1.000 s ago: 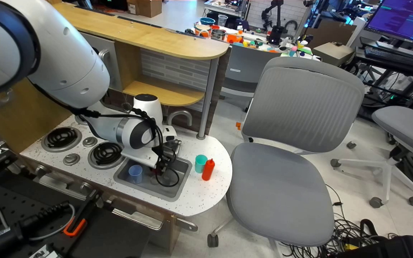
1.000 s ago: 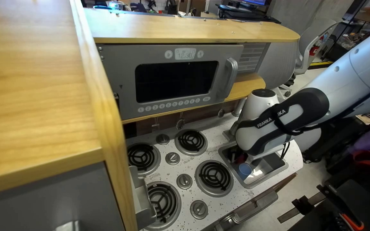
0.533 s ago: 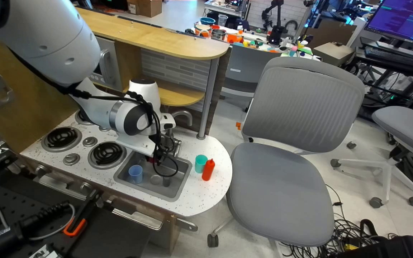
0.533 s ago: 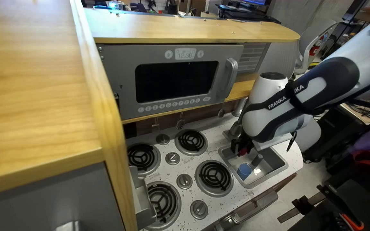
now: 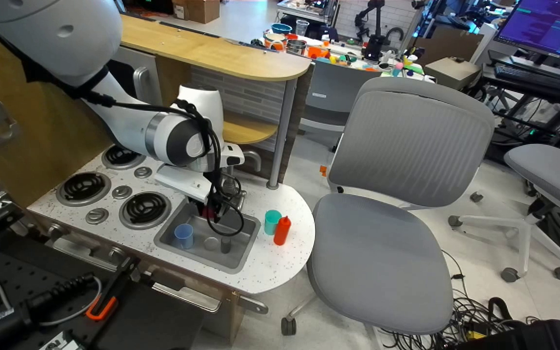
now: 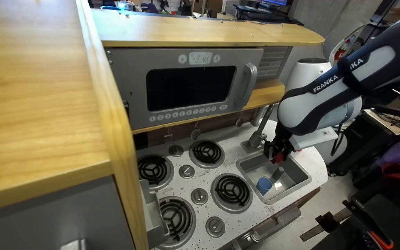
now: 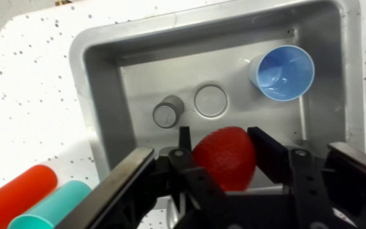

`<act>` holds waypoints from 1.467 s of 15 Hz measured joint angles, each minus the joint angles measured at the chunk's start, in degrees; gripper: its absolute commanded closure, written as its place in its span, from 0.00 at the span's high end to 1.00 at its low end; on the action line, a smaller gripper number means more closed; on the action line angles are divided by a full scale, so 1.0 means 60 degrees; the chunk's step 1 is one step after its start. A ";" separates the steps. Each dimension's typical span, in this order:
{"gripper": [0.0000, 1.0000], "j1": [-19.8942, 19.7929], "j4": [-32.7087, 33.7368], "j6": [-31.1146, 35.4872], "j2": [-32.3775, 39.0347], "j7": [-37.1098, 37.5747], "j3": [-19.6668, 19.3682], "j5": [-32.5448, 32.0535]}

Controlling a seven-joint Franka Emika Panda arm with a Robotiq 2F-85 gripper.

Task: Remove the red ball from the sink and place it on the right side of the countertop

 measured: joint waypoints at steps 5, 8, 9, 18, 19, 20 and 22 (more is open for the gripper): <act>0.24 -0.0306 -0.0022 -0.0562 -0.0346 0.0517 -0.0419 0.0094; 0.24 -0.0515 -0.0023 -0.0574 -0.0365 0.0861 -0.0608 0.0217; 0.24 -0.0562 -0.0030 -0.0575 -0.0361 0.0985 -0.0689 0.0217; 0.24 -0.1108 -0.0155 -0.0544 -0.0251 0.1241 -0.1302 0.0217; 0.24 -0.1187 -0.0146 -0.0511 -0.0195 0.1241 -0.1303 0.0217; 0.24 -0.1254 -0.0124 -0.0479 -0.0113 0.1241 -0.1303 0.0217; 0.24 -0.1349 -0.0007 -0.0346 0.0137 0.1241 -0.1303 0.0217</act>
